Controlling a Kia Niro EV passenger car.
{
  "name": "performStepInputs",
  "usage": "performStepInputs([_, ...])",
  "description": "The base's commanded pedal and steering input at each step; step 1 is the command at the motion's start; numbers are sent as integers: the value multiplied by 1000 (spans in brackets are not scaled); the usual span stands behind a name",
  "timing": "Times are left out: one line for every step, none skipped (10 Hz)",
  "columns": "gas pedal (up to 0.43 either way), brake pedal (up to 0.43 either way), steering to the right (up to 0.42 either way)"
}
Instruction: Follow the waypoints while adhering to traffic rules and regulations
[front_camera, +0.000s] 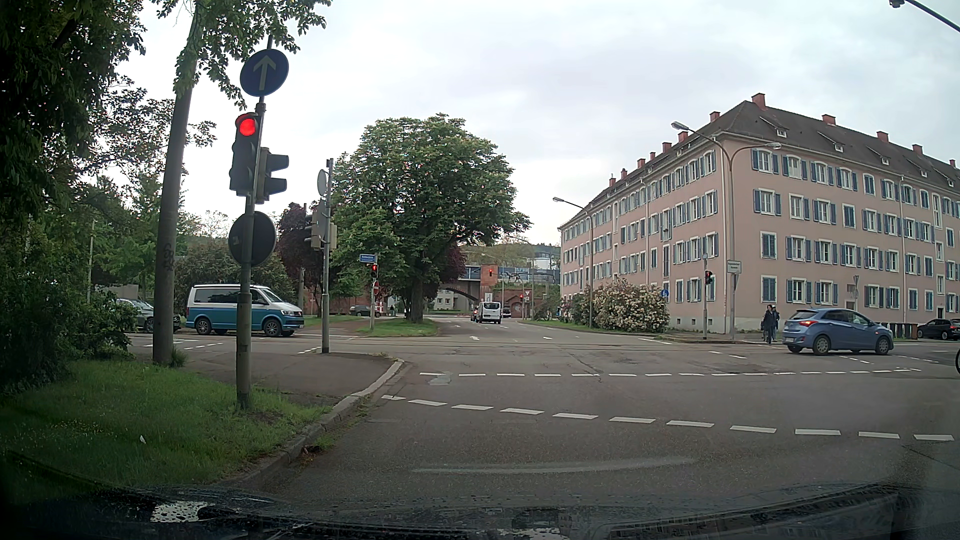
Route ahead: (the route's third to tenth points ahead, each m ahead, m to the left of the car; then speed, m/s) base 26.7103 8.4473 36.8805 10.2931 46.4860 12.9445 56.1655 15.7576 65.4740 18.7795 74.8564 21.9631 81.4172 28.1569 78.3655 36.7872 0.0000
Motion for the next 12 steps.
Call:
performStepInputs([0, 201, 3])
performStepInputs([0, 201, 3])
performStepInputs([0, 201, 3])
performStepInputs([0, 201, 3])
performStepInputs([0, 201, 3])
performStepInputs([0, 201, 3])
performStepInputs([0, 207, 3])
performStepInputs([0, 201, 3])
performStepInputs([0, 201, 3])
performStepInputs([0, 201, 3])
performStepInputs([0, 201, 3])
performStepInputs([0, 201, 3])
